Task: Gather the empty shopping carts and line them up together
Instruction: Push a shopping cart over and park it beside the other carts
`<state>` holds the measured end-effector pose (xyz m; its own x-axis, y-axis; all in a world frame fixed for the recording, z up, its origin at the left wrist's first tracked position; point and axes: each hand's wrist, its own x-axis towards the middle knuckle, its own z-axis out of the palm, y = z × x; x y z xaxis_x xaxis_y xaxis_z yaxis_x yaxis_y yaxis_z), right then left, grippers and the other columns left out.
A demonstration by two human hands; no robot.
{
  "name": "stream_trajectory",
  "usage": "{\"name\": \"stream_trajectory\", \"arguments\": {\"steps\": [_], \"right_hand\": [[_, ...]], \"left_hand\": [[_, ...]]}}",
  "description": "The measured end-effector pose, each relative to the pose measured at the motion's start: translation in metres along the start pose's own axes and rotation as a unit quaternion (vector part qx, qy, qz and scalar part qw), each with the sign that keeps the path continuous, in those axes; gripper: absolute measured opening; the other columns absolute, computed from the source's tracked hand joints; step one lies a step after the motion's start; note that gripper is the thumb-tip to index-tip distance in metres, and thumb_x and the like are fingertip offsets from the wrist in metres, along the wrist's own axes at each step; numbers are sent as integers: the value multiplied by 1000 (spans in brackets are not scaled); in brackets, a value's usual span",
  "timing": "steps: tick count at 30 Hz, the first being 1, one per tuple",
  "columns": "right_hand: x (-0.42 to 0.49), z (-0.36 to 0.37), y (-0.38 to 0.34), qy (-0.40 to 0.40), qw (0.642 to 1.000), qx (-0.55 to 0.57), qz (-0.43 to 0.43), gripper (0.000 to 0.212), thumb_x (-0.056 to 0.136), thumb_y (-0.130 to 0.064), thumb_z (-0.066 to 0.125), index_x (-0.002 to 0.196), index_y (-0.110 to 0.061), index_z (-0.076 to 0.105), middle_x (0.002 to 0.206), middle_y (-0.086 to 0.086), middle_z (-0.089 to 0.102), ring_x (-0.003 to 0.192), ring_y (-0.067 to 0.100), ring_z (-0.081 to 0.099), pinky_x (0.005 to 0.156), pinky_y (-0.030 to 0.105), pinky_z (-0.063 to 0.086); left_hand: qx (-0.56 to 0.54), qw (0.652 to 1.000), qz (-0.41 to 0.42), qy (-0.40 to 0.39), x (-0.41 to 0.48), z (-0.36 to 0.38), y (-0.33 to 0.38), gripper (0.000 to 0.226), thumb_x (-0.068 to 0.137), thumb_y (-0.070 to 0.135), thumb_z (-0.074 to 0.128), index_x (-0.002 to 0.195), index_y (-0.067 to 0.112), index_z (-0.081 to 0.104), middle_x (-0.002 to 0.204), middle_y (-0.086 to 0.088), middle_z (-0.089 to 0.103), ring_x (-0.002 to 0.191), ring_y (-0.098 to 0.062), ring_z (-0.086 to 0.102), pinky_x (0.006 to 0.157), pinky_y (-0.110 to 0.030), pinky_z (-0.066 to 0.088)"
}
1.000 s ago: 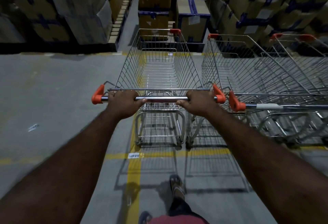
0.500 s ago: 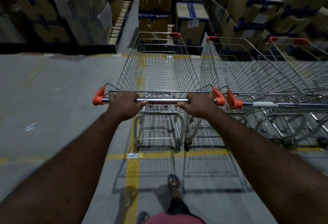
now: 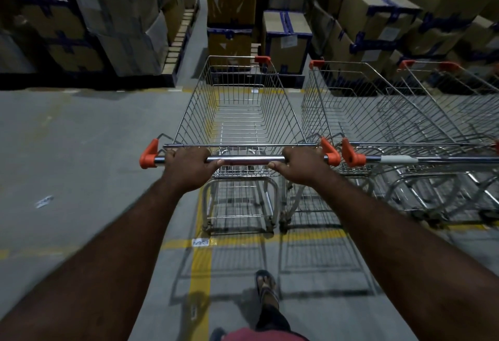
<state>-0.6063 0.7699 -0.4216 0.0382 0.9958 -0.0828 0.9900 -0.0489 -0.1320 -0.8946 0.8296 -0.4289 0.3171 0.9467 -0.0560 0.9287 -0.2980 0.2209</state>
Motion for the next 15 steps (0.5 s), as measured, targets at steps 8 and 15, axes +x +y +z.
{"name": "stream_trajectory", "arguments": {"steps": [8,15], "right_hand": [[1,3,2,2,1000,7,1,56,92,-73,40,98,-22,60,85,-4,62,89,20,60,104,54,30],[1,2,2,0,1000,6,-13,58,93,-74,38,100,-22,62,85,-4,63,90,19,61,105,55,31]], "left_hand": [[-12,999,27,-30,2,-8,-4,42,97,69,39,91,31,57,93,8,59,97,-19,56,101,-54,35],[50,997,11,-58,8,-23,-38,66,90,83,24,90,31,64,100,7,67,106,-15,61,118,-50,19]]}}
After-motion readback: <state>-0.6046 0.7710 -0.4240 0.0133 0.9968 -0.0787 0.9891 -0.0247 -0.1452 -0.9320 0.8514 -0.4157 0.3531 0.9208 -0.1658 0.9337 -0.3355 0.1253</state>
